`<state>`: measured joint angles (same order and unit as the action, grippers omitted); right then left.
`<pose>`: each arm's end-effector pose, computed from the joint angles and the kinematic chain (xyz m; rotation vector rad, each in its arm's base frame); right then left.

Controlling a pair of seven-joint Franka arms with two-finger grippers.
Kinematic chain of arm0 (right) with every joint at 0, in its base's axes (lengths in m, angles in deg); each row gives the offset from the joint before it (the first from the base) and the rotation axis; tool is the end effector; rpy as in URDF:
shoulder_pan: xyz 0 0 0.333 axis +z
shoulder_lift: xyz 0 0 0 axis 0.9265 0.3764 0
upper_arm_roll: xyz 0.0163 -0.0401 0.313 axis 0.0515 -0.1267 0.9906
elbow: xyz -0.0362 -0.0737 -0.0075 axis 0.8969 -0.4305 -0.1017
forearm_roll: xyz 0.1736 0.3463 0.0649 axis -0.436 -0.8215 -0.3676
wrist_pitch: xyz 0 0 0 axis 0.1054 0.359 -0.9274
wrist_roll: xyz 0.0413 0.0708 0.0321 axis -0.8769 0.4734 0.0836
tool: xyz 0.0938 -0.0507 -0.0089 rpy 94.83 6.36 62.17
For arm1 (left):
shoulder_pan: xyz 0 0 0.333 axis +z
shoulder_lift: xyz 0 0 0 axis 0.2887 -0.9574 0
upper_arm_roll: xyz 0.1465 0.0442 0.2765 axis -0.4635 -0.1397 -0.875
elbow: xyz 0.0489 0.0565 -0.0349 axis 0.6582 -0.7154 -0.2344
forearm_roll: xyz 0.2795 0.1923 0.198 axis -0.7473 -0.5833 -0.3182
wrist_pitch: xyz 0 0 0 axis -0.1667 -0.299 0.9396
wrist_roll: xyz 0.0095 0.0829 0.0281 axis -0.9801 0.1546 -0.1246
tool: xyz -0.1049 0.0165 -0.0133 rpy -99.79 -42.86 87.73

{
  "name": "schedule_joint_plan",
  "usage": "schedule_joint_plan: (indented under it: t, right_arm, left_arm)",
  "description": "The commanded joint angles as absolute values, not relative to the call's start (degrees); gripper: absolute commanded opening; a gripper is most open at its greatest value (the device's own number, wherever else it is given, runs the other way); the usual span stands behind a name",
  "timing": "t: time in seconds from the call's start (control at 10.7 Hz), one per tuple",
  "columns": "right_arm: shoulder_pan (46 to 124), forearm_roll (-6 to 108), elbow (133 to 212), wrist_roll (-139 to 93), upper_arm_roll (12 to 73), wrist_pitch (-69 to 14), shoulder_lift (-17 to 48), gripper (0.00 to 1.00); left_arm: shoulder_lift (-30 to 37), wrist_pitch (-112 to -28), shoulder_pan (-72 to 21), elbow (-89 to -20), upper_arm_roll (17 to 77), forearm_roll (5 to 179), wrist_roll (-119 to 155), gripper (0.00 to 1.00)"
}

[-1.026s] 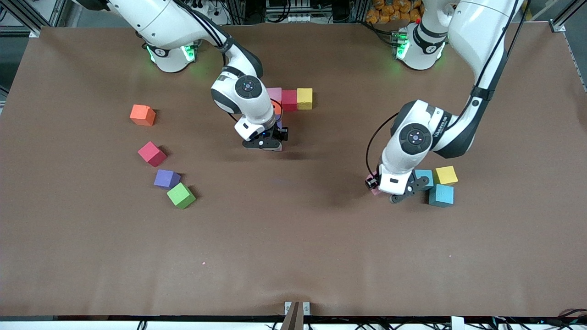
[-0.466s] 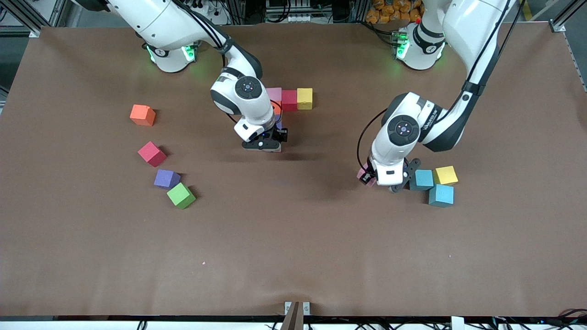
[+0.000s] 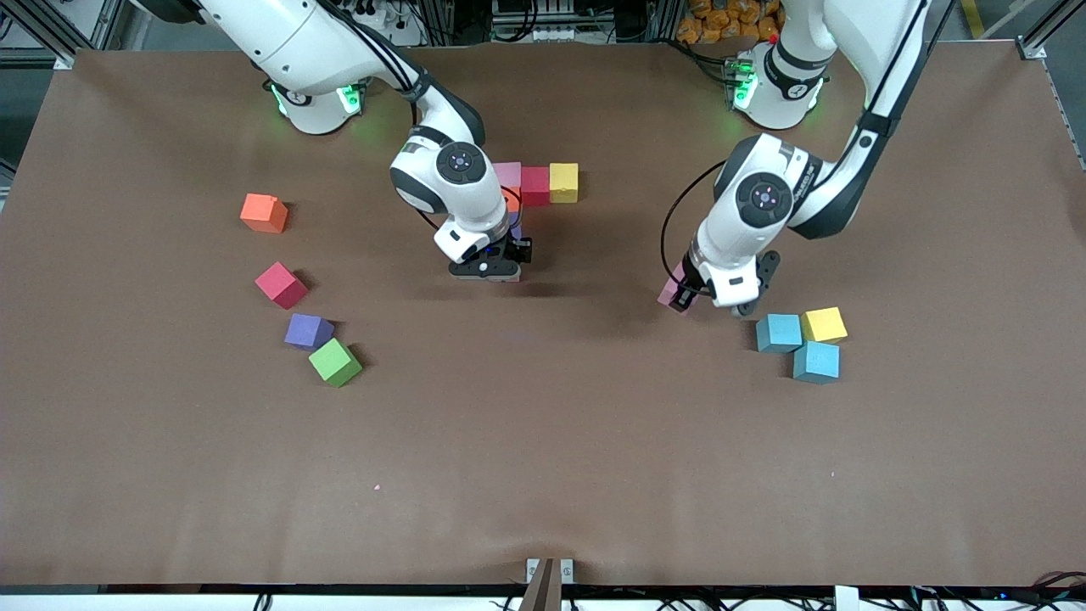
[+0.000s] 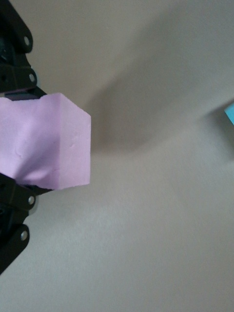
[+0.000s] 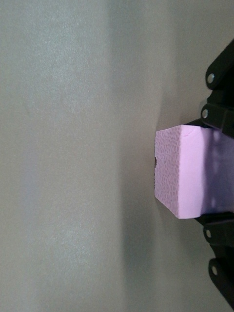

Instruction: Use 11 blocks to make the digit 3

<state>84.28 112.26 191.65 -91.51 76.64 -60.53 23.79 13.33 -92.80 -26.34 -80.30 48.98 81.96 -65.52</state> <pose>0.4178 0.4243 0.1986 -3.0649 0.0634 -0.0432 0.4851 -0.2743 0.2689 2.6871 1.5543 -0.1059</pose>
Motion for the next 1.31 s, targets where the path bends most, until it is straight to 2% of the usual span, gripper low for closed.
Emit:
schedule_joint_plan:
  t: [0.0,0.19,0.28,0.37,0.75,1.21]
  right_arm:
    - [84.5,114.1,190.8,-93.2,76.7,-60.6,24.4,0.32]
    - [84.4,114.1,190.8,-93.8,76.7,-60.5,24.3,0.68]
    - [84.4,114.1,190.8,-94.0,76.7,-60.5,24.3,0.92]
    - [84.3,114.1,190.8,-94.0,76.7,-60.3,24.1,1.00]
    - [83.3,113.9,188.9,-93.2,76.6,-59.3,21.0,1.00]
    - [75.1,114.0,188.9,-76.0,76.7,-59.1,17.2,1.00]
  left_arm:
    - [13.9,-94.6,-26.8,-82.1,51.3,83.2,-71.8,0.40]
    - [12.3,-94.6,-29.3,-81.0,51.4,83.2,-76.5,0.39]
    - [10.4,-94.6,-31.6,-79.5,51.3,82.8,-81.1,0.39]
    - [9.4,-94.6,-33.5,-78.6,51.2,82.5,-85.3,0.38]
    - [6.8,-94.7,-37.4,-76.4,51.3,82.5,-94.3,0.37]
    - [1.7,-94.7,-43.8,-71.8,50.9,82.3,-106.8,0.37]
